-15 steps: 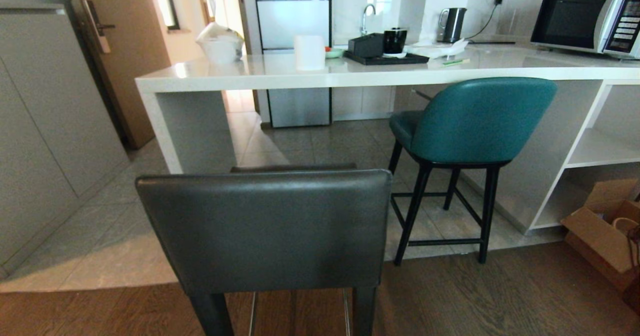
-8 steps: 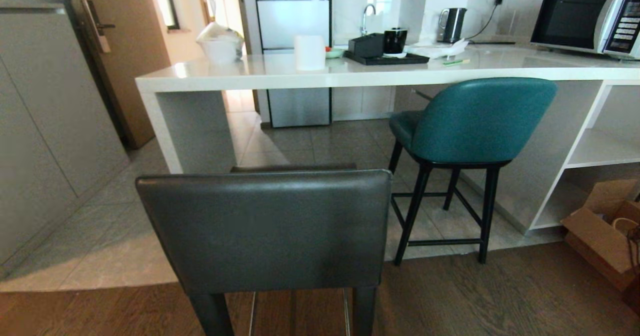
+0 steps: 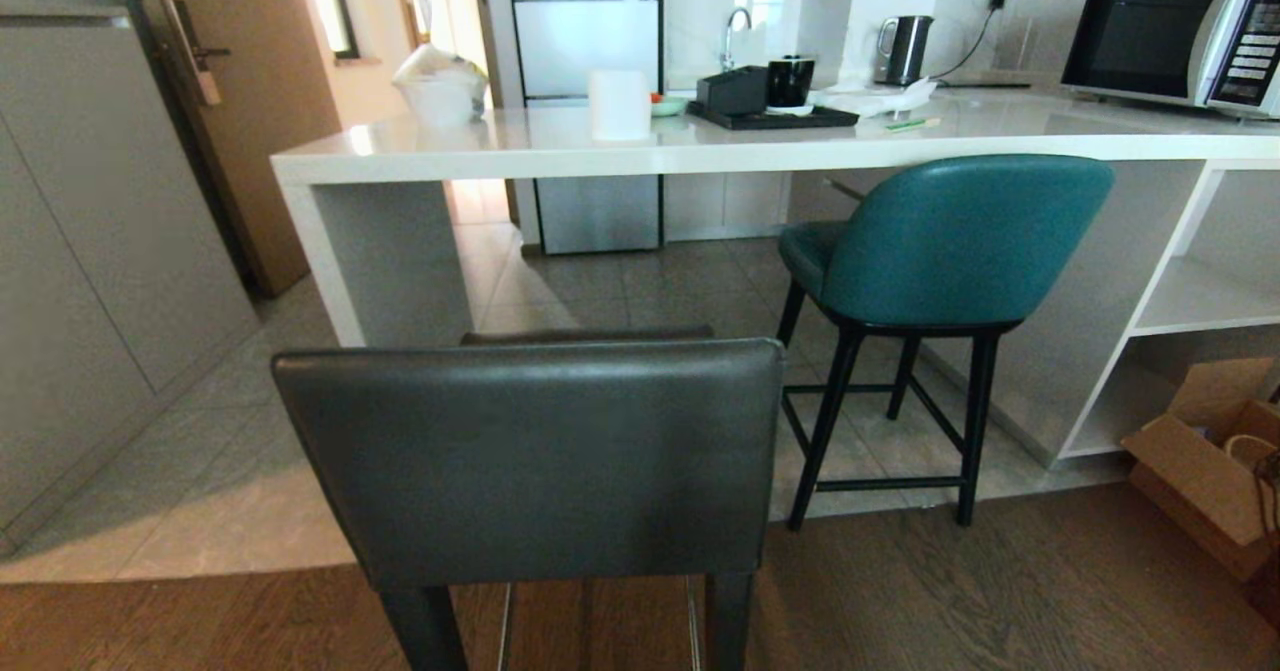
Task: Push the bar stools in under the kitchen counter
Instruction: Pull the blue chair out from under the dining table
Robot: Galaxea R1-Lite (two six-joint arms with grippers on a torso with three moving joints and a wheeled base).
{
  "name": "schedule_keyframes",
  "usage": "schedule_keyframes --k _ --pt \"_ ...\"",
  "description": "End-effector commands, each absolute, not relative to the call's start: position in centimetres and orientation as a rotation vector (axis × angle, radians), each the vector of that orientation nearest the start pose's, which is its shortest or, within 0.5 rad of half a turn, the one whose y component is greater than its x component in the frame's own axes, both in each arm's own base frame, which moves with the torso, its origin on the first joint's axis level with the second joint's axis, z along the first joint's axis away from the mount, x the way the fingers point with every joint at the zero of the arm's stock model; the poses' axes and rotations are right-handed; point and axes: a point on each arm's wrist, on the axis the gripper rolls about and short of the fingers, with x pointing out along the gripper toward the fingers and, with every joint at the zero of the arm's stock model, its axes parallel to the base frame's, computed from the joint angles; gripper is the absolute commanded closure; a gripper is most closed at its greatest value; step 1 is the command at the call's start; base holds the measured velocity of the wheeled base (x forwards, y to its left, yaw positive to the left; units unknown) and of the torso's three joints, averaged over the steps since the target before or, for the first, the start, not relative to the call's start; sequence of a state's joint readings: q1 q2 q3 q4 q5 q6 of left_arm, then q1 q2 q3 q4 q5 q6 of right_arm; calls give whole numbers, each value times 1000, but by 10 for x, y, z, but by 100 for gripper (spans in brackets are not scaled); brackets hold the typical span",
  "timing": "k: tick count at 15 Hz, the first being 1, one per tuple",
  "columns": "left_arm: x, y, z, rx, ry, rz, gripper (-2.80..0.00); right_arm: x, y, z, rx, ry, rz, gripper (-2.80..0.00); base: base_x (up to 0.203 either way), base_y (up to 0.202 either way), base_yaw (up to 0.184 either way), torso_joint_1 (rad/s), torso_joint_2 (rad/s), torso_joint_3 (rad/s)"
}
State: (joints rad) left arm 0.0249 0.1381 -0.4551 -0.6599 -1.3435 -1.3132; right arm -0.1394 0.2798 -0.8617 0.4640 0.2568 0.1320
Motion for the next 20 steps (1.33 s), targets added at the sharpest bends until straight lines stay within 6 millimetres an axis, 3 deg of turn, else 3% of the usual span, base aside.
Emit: schedule_keyframes --k 1,3,5,8,10,12,15,20 --pt "-85 -24 213 -452 124 -1402 0 -81 17 253 111 -104 128 0 0 0 0 0 0 0" --pt "-65 -23 190 -449 37 -1310 0 -80 17 252 113 -100 128 0 0 0 0 0 0 0" --pt "-53 -21 178 -404 -69 -1169 0 -80 17 252 112 -99 128 0 0 0 0 0 0 0" --pt "-38 -16 161 -258 -156 -751 0 -80 17 252 114 -96 122 0 0 0 0 0 0 0" --pt "-42 -11 162 -125 -193 -472 0 -79 17 251 108 -95 123 0 0 0 0 0 0 0" --pt "-57 -9 173 -65 -215 -375 0 -76 16 249 64 -97 109 0 0 0 0 0 0 0" --pt "-71 -3 163 81 -115 -72 0 -59 11 240 -48 -150 -32 0 0 0 0 0 0 0" --pt "-60 -1 144 172 -60 -18 0 -45 6 228 -159 -178 -159 0 0 0 0 0 0 0"
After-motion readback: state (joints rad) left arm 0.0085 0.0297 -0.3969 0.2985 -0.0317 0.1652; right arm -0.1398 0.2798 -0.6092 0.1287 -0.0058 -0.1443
